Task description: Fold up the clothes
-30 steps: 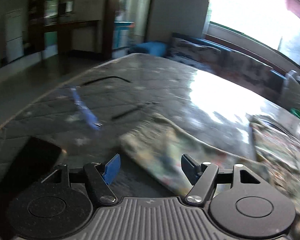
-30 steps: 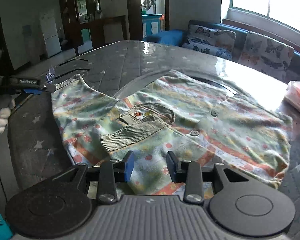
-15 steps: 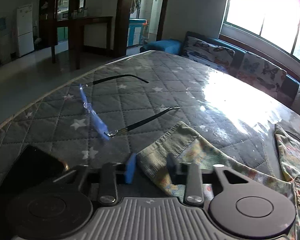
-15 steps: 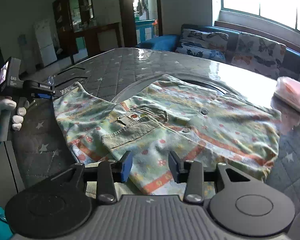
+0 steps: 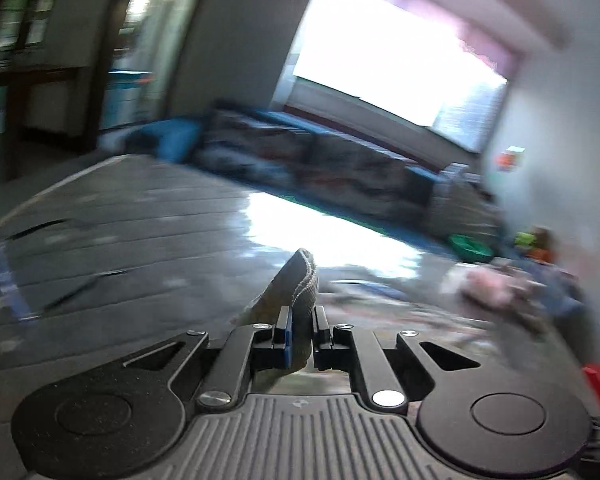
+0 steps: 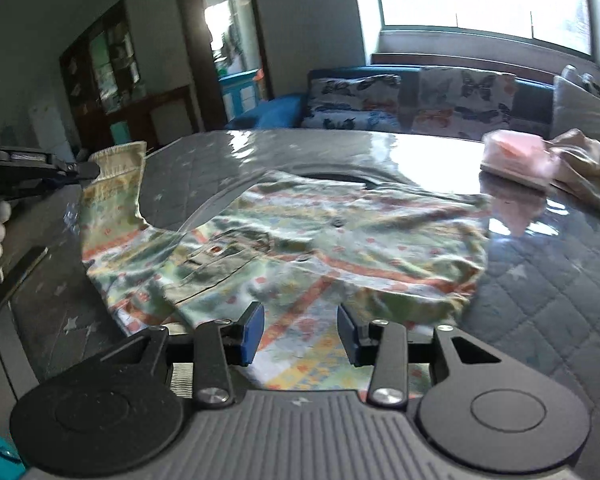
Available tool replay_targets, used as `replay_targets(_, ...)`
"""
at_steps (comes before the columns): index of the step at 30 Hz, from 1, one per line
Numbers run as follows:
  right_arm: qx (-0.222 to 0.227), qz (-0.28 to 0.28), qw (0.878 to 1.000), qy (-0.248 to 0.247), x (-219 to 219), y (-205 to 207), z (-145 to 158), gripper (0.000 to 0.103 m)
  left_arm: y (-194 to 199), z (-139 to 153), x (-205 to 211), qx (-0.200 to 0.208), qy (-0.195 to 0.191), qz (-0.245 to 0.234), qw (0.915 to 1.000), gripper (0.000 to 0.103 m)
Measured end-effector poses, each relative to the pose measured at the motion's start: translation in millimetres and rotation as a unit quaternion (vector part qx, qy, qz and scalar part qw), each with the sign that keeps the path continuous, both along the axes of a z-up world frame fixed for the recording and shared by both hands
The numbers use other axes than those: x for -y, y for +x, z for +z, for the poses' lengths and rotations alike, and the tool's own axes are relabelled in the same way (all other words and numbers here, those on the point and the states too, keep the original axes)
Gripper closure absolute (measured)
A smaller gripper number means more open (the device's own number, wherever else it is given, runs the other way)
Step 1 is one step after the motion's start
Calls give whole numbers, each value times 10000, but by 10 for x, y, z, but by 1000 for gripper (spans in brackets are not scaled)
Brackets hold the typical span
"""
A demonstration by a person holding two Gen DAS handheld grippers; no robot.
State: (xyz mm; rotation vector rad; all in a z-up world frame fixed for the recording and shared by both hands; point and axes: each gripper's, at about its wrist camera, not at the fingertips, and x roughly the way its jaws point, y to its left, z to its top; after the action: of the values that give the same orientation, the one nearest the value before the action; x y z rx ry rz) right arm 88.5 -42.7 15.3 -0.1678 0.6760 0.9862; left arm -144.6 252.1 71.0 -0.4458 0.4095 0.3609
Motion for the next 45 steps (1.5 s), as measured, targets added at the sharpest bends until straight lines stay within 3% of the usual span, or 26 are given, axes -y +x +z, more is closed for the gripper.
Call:
replay_targets(7, -72, -612, 9978, 247, 399, 138, 3, 62, 516, 109, 742, 284, -172, -1415, 9894, 93)
replay_targets(11, -104, -927, 9951, 320, 598, 202, -4, 62, 802, -64, 1033, 89, -413, -2032, 9782, 93)
replay_targets(17, -177, -1201, 9920, 351, 760, 283, -36, 62, 1009, -384, 1418, -461, -389, -2572, 9645, 91)
replay_targets(20, -212, -1191, 9920, 352, 755, 307, -44, 62, 1002, -488, 1481, -681, -366, -2680, 9603, 82)
replay_targets(23, -226, -1097, 9932, 329, 681, 317, -45, 62, 935, -505, 1428, -715, -271, -2678, 9604, 82)
replay_targets(25, -271, -993, 9941, 328, 608, 331, -55, 62, 873, -487, 1295, -702, -203, -2502, 9654, 80)
replay_targets(30, -407, -752, 9961, 194, 411, 336, -139, 62, 662, -539, 827, -918, 135, -1388, 9860, 65)
replay_targets(35, -506, -598, 9969, 13, 245, 336, -236, 62, 548, -711, 403, -1252, 49, -607, 9903, 59)
replay_targets(41, -617, -425, 9970, -197, 56, 337, -342, 64, 630, -831, 279, -1254, 67, -643, 9900, 61)
replay_targets(45, -594, -427, 9969, -289, 12, 335, -337, 70, 766, -893, 279, -1266, 196, -832, 9883, 71)
